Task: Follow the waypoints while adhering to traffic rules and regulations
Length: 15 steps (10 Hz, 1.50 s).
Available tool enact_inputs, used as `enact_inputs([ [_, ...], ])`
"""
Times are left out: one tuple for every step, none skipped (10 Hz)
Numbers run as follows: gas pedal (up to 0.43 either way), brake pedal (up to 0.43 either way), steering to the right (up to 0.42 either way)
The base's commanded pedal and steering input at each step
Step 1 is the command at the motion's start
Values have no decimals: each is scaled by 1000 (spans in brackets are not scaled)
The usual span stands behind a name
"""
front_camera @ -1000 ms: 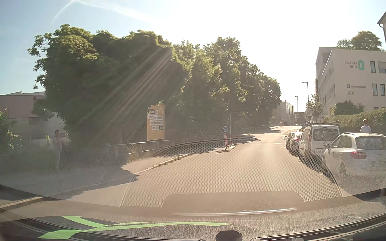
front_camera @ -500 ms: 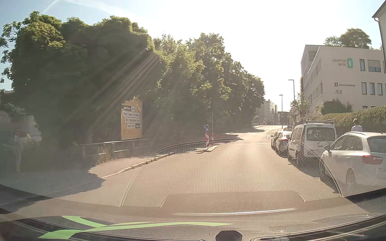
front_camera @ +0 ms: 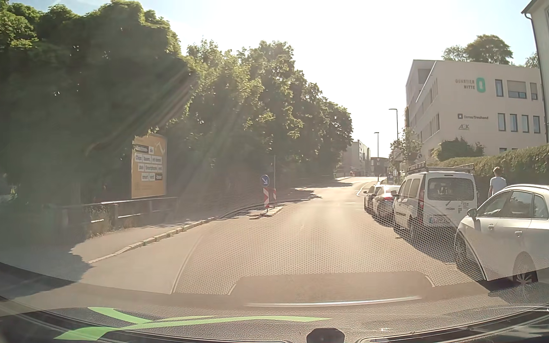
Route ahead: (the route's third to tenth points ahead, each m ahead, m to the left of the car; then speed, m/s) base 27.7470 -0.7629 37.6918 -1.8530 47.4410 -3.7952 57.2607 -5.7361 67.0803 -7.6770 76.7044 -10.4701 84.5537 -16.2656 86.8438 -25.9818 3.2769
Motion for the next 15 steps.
enact_inputs([
  [0, 0, 113],
  [0, 0, 99],
  [0, 0, 82],
  [20, 0, 70],
  [39, 0, 61],
  [39, 0, 55],
  [47, 0, 50],
  [47, 0, 44],
  [47, 0, 40],
  [39, 0, 39],
  [28, 0, 38],
  [20, 0, 32],
  [8, 0, 30],
  [8, 0, 30],
  [8, 0, 30],
])
